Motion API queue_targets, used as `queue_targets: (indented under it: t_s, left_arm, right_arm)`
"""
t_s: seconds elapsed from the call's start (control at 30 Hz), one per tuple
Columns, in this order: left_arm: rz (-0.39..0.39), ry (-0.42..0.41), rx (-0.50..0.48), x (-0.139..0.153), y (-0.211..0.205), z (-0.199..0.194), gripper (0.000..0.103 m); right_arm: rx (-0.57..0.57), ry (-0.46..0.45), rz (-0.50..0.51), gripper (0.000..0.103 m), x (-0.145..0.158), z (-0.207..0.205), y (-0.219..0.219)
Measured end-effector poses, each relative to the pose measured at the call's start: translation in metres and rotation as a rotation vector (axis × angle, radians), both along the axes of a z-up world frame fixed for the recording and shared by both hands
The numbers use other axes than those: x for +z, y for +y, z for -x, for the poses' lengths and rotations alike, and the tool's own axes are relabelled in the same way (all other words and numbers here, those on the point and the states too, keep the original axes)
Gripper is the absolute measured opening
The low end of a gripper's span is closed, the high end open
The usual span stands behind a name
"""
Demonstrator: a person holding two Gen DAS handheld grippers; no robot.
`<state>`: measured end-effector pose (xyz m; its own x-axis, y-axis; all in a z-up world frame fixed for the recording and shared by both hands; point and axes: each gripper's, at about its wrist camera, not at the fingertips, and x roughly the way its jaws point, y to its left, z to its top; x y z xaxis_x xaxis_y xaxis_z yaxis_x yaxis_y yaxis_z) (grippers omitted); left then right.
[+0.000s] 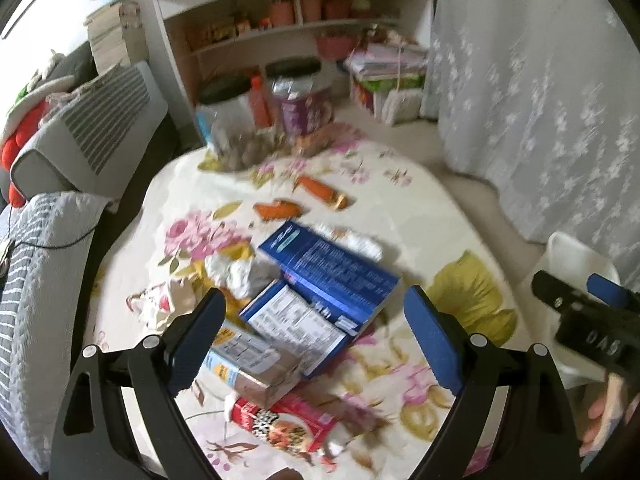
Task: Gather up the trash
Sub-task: 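Move both grippers back over the table toward the remaining trash, then close the left gripper around the white milk carton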
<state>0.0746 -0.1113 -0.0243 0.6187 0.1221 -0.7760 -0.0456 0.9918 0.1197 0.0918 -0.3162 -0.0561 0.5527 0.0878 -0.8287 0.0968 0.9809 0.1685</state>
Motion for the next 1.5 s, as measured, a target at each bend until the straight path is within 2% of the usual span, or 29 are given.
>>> queue_targets:
  t_s: [0.1, 0.23, 0.5, 0.83, 0.93, 1.07, 1.3, 1.5]
  left_arm:
    - [-0.011, 0.039, 0.009, -0.01, 0.007, -0.003, 0.088]
    - [-0.004, 0.08, 0.034, -0.021, 0.02, -0.007, 0.088]
    - [0.036, 0.142, 0.085, -0.03, 0.042, -0.013, 0.088]
    - [0.082, 0.215, 0.162, -0.039, 0.075, -0.015, 0.088]
    - [0.067, 0.232, 0.169, -0.044, 0.081, -0.013, 0.088]
    - [0.096, 0.273, 0.174, -0.049, 0.087, -0.009, 0.088]
    - [0.093, 0.288, 0.177, -0.056, 0.089, -0.006, 0.088]
    - [0.214, 0.368, 0.168, -0.076, 0.088, -0.013, 0.088]
  right_arm:
    - [-0.035, 0.056, -0.039, 0.096, -0.012, -0.005, -0.004]
    - [-0.069, 0.107, -0.041, 0.096, -0.024, -0.009, -0.008]
    - [-0.048, 0.159, -0.041, 0.096, -0.035, -0.013, -0.006]
    - [0.002, 0.184, -0.036, 0.096, -0.04, -0.016, 0.006]
    - [0.017, 0.178, -0.038, 0.096, -0.038, -0.016, 0.01]
    - [0.031, 0.184, -0.049, 0.096, -0.039, -0.016, 0.014]
    - [0.055, 0.178, -0.06, 0.096, -0.036, -0.015, 0.018]
    - [0.074, 0.191, -0.067, 0.096, -0.039, -0.012, 0.023]
